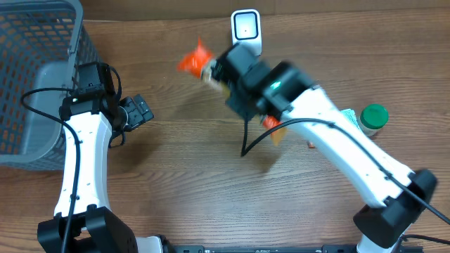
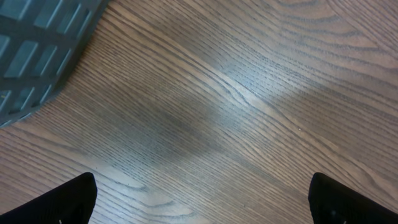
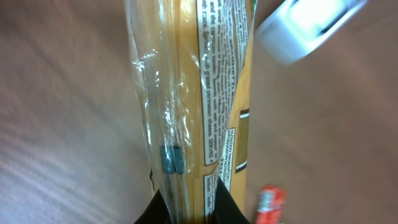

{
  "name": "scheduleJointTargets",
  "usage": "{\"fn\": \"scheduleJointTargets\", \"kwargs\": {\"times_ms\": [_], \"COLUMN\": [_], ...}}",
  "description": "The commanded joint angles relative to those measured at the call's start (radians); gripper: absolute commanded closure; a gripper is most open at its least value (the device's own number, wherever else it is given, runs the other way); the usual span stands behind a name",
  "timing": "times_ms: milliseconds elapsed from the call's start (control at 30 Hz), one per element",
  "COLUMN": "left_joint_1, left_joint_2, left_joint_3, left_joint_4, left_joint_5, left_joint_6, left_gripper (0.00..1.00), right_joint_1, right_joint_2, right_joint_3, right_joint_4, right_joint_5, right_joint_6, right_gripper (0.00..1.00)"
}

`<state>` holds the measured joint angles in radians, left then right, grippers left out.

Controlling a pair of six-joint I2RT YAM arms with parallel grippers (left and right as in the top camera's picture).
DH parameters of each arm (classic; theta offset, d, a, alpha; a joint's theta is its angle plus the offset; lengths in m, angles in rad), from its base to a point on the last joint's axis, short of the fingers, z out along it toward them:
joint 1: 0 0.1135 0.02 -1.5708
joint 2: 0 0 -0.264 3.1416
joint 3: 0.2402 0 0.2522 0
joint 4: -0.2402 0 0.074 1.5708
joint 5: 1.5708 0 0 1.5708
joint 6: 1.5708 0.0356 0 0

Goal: Scan the item barcode
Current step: 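Lift the spaghetti packet with the right gripper toward the white scanner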

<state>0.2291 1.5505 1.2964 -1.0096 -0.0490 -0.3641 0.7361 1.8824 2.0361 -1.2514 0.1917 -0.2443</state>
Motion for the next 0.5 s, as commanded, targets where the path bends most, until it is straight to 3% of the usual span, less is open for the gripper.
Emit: {"fn": "scheduleJointTargets", "kwargs": {"times_ms": [0, 200, 467], "left_joint_1": [0.0, 0.0, 0.0], "left_joint_2": [-0.001, -0.001, -0.001], "left_joint_3": [0.002, 0.002, 0.002], "left_joint_4": [0.0, 0.0, 0.0], "left_joint_5": [-0.006, -0.007, -0.006], "left_joint_6": [-0.006, -0.006, -0.006], "left_gripper": [0.0, 0.0, 0.0], "right_joint_1": [-0.02, -0.032, -0.065], "right_joint_2": [-0.035, 0.019, 0.207], "right_joint_3": [0.194, 0.368, 0.373], "right_joint_4": [-0.035, -0.038, 0.153], "right_joint_5": [0.028, 0.143, 0.265], "right_joint_6": [-0.1, -0.191, -0.438], "right_gripper": [0.97, 0.97, 0.97]}}
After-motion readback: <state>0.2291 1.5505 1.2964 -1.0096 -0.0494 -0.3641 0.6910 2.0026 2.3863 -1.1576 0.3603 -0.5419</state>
